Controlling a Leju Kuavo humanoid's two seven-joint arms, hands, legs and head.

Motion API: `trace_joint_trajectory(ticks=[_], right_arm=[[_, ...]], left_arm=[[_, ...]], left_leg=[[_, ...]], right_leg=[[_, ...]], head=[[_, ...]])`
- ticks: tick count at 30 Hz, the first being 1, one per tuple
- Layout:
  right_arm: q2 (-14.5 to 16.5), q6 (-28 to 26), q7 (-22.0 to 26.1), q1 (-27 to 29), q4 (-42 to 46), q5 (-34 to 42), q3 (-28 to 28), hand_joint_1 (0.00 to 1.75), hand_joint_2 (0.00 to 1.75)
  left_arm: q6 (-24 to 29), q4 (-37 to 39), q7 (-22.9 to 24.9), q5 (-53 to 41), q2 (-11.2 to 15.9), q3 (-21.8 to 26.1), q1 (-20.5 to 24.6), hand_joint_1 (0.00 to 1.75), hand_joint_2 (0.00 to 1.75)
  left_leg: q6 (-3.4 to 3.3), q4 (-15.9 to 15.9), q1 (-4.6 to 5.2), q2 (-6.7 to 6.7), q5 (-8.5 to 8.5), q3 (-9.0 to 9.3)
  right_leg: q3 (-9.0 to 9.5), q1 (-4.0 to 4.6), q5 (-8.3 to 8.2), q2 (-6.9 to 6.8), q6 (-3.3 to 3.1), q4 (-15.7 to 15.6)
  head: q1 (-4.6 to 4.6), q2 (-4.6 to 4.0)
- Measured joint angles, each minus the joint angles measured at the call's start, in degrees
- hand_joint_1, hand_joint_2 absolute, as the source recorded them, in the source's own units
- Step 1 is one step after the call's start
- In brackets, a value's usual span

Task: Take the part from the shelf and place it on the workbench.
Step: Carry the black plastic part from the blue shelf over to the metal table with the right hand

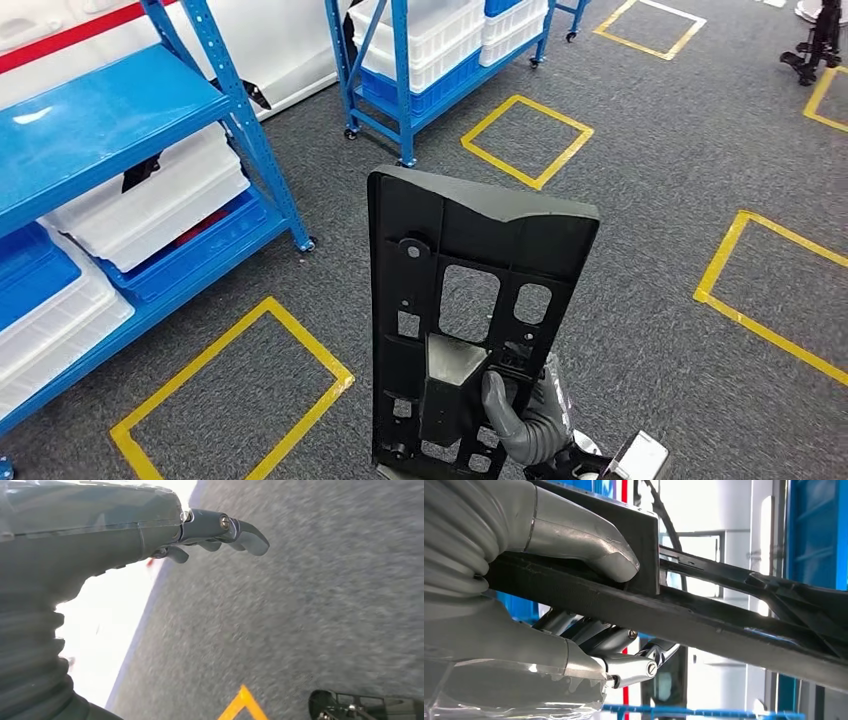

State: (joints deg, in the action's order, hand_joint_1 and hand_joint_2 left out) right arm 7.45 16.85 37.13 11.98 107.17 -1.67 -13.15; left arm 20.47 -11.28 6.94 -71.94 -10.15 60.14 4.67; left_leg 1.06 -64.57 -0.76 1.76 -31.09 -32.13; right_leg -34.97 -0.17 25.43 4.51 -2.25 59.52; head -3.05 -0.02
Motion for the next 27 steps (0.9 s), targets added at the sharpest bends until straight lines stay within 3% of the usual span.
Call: trace_joint_trajectory(ticks=[1, 3, 5, 7, 9, 11, 12, 13, 15, 17, 18, 21, 23, 25, 26, 27], right_arm=[[0.00, 0.04, 0.15, 0.00, -0.20, 0.16, -0.03, 1.75, 1.75], [0.01, 0.12, 0.39, 0.00, -0.65, 0.46, -0.12, 1.75, 1.75], [0.02, 0.14, 0.48, 0.08, -0.99, 0.59, -0.16, 1.75, 1.75], [0.02, 0.14, 0.55, 0.08, -1.16, 0.63, -0.17, 1.75, 1.75], [0.02, 0.16, 0.61, -0.01, -1.34, 0.64, -0.17, 1.75, 1.75], [0.00, 0.20, 0.74, -0.06, -1.69, 0.68, -0.18, 1.75, 1.75], [-0.01, 0.21, 0.87, -0.06, -1.89, 0.73, -0.19, 1.75, 1.75], [-0.01, 0.22, 1.04, -0.12, -2.11, 0.79, -0.19, 1.75, 1.75], [0.02, 0.22, 1.33, -0.48, -2.45, 0.88, -0.27, 1.75, 1.75], [0.21, 0.21, 1.48, -1.10, -2.63, 0.91, -0.49, 1.75, 1.75], [0.37, 0.21, 1.52, -1.36, -2.66, 0.91, -0.58, 1.75, 1.75], [0.83, 0.52, 1.43, -1.88, -2.67, 0.91, -0.70, 1.75, 1.75], [1.16, 1.04, 1.20, -2.50, -2.68, 0.91, -0.80, 1.75, 1.75], [1.49, 1.57, 0.98, -3.27, -2.76, 0.91, -1.04, 1.75, 1.75], [1.58, 1.79, 0.85, -3.56, -2.85, 0.91, -1.15, 1.75, 1.75], [1.62, 1.94, 0.74, -3.75, -2.96, 0.91, -1.21, 1.75, 1.75]], left_arm=[[0.04, -0.01, -0.63, -0.06, 0.19, 0.04, -0.02, 0.00, 1.75], [0.11, -0.03, -1.67, -0.01, 0.55, 0.15, 0.02, 0.00, 1.75], [0.11, -0.04, -2.07, 0.04, 0.69, 0.23, 0.13, 0.00, 1.75], [0.11, -0.04, -2.27, 0.06, 0.80, 0.26, 0.17, 0.00, 1.75], [0.11, -0.04, -2.56, 0.04, 0.86, 0.29, 0.06, 0.00, 1.75], [0.11, -0.04, -3.27, 0.01, 0.90, 0.32, -0.11, 0.00, 1.75], [0.10, -0.04, -3.75, -0.03, 0.92, 0.33, -0.15, 0.00, 1.75], [0.08, -0.04, -4.25, -0.08, 0.94, 0.34, -0.13, 0.00, 1.75], [0.01, -0.04, -5.16, -0.19, 0.98, 0.34, 0.02, 0.00, 1.75], [-0.08, -0.05, -5.66, -0.45, 1.13, 0.34, 0.17, 0.00, 1.75], [-0.13, -0.05, -5.70, -0.69, 1.24, 0.32, 0.25, 0.00, 1.75], [-0.23, -0.06, -5.53, -1.17, 1.45, 0.20, 0.57, 0.00, 1.75], [-0.21, -0.06, -5.93, -1.03, 1.50, 0.19, 0.64, 0.00, 1.75], [-0.16, -0.06, -6.61, -0.81, 1.50, 0.19, 0.56, 0.00, 1.75], [-0.14, -0.06, -6.88, -0.73, 1.49, 0.19, 0.51, 0.00, 1.75], [-0.13, -0.06, -7.06, -0.69, 1.49, 0.19, 0.46, 0.00, 1.75]], left_leg=[[-0.50, 3.60, 0.09, 1.50, 1.51, 1.41], [-1.02, 6.91, 0.34, 3.43, 2.33, 2.58], [-1.13, 7.62, 0.38, 2.46, 2.73, 2.80], [-1.51, 8.76, 0.15, 0.97, 3.54, 3.28], [-1.82, 9.45, 0.15, -0.76, 4.01, 3.43], [-1.85, 9.44, 0.22, -2.55, 4.00, 3.30], [-1.79, 9.41, 0.22, -3.40, 3.95, 3.28], [-1.67, 9.36, 0.20, -4.17, 3.87, 3.29], [-1.19, 9.06, 0.16, -5.42, 3.53, 3.44], [-0.46, 8.53, 0.41, -6.41, 2.99, 3.47], [-0.11, 8.37, 0.54, -6.85, 2.80, 3.54], [0.83, 8.16, 0.40, -7.64, 2.29, 3.83], [1.30, 4.98, 0.13, -5.54, -0.04, 2.56], [1.47, -2.57, -0.01, -2.93, -3.96, -0.91], [1.49, -6.40, -0.02, -2.43, -5.36, -2.78], [1.44, -8.56, -0.01, -2.23, -5.65, -3.95]], right_leg=[[-0.03, 0.01, -0.09, 0.63, 0.14, 0.05], [-0.39, -0.35, -0.41, 1.79, 0.75, 0.04], [-0.72, -0.59, -0.82, 2.75, 1.53, -0.10], [-1.55, -0.35, 0.19, 0.69, 1.98, 1.32], [-4.18, -0.25, 3.67, -2.70, 2.32, 6.88], [-7.25, -0.59, 6.76, -3.83, 2.83, 13.71], [-7.74, -0.80, 6.97, -4.03, 3.06, 15.13], [-7.04, -1.00, 6.11, -4.29, 3.26, 14.25], [-2.62, -1.22, 2.93, -6.02, 3.38, 6.82], [0.95, -0.94, 1.31, -8.09, 2.80, 0.54], [1.44, -0.74, 1.37, -8.53, 2.39, -0.47], [1.21, -0.52, 1.23, -6.92, 1.27, -0.66], [1.13, -0.67, 0.91, -5.77, 0.57, -0.97], [0.96, -0.60, 0.73, -4.56, 0.12, -1.02], [0.89, -0.48, 0.69, -3.84, 0.02, -0.98], [0.87, -0.35, 0.66, -3.11, -0.03, -0.94]], head=[[0.00, 0.00], [0.00, 0.00], [0.00, 0.00], [0.01, 0.00], [0.01, 0.00], [0.01, 0.00], [0.01, 0.00], [0.01, 0.00], [0.02, 0.00], [0.01, 0.00], [0.01, 0.00], [0.00, 0.00], [0.00, 0.00], [-0.01, 0.00], [-0.01, 0.00], [-0.01, 0.00]])
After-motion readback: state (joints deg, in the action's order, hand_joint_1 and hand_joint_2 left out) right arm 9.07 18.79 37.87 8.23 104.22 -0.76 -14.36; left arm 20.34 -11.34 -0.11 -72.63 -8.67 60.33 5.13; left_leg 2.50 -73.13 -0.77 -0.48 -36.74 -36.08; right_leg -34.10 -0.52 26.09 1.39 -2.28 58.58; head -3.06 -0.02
